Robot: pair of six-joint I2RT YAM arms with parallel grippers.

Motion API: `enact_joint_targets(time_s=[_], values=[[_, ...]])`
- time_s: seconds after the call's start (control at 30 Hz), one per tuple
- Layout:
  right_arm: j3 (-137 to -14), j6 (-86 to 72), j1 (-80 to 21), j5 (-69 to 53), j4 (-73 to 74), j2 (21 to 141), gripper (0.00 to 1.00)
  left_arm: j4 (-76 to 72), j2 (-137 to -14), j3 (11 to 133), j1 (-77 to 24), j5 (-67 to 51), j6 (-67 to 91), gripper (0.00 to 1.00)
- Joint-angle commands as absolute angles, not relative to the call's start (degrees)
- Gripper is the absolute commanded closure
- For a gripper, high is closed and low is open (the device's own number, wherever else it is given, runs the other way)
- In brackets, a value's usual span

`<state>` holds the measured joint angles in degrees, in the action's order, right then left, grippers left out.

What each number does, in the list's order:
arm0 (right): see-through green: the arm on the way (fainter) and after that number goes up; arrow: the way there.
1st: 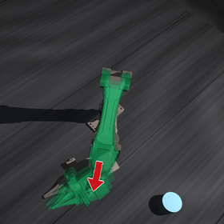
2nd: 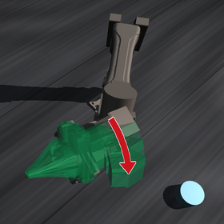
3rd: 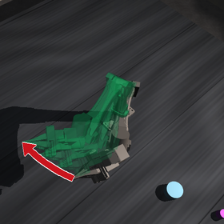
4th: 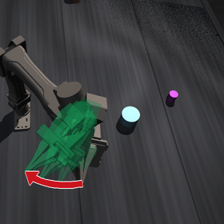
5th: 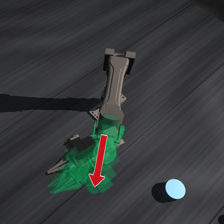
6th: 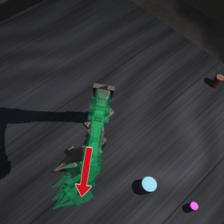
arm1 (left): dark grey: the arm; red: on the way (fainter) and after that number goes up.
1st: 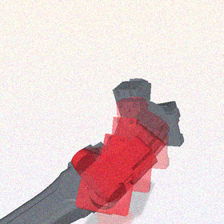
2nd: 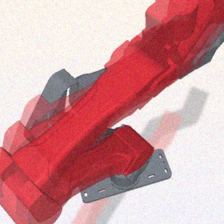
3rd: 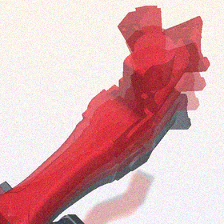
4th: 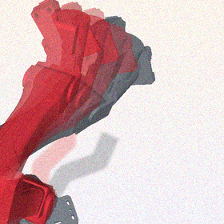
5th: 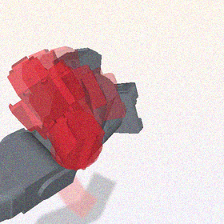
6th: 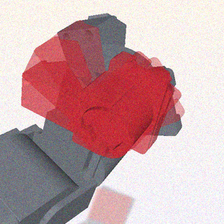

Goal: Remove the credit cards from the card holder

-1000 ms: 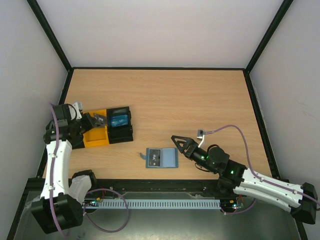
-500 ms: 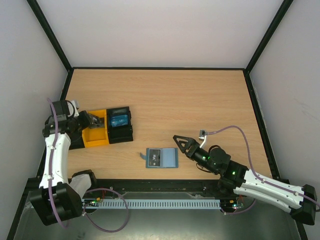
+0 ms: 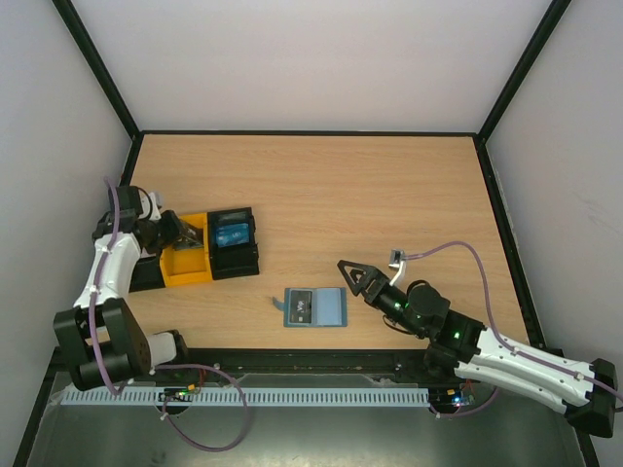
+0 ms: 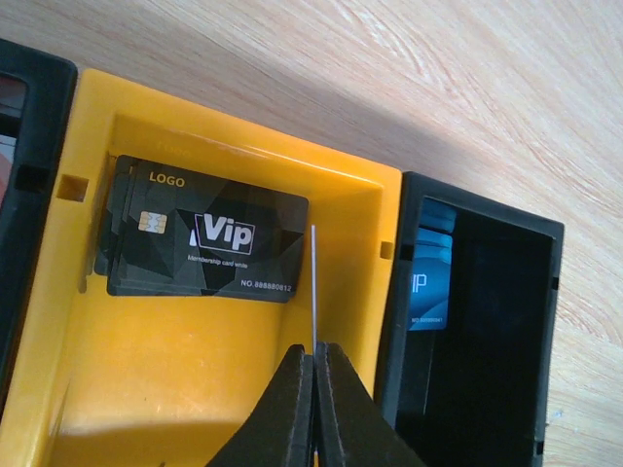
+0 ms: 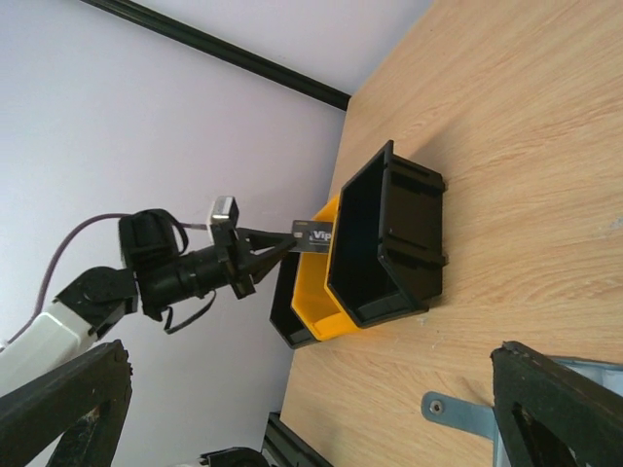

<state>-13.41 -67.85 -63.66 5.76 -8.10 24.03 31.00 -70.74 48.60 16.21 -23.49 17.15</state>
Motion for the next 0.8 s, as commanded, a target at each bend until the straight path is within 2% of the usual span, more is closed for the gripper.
enact_joint_targets(time_s=[0.0, 0.23, 0.43, 0.77], values=[[-16.4, -64.8, -63.7, 7.9, -6.5, 24.4, 0.02, 28.9, -73.1, 48.1, 16.4, -23.3, 16.1, 0.97], [-16.4, -63.7, -63.8, 7.8, -6.7, 24.1, 0.02, 24.2, -75.0, 45.0, 16.3, -25.4, 15.6, 0.95], [-16.0, -63.2, -63.7, 8.9, -5.9, 22.6, 0.02, 23.5, -76.0, 45.7, 16.4, -22.5, 15.7, 0.91], [-15.1, -64.8, -63.8, 8.4, -8.2, 23.4, 0.02, 23.2, -79.7, 47.1, 16.4, -20.3, 16.9, 0.93]])
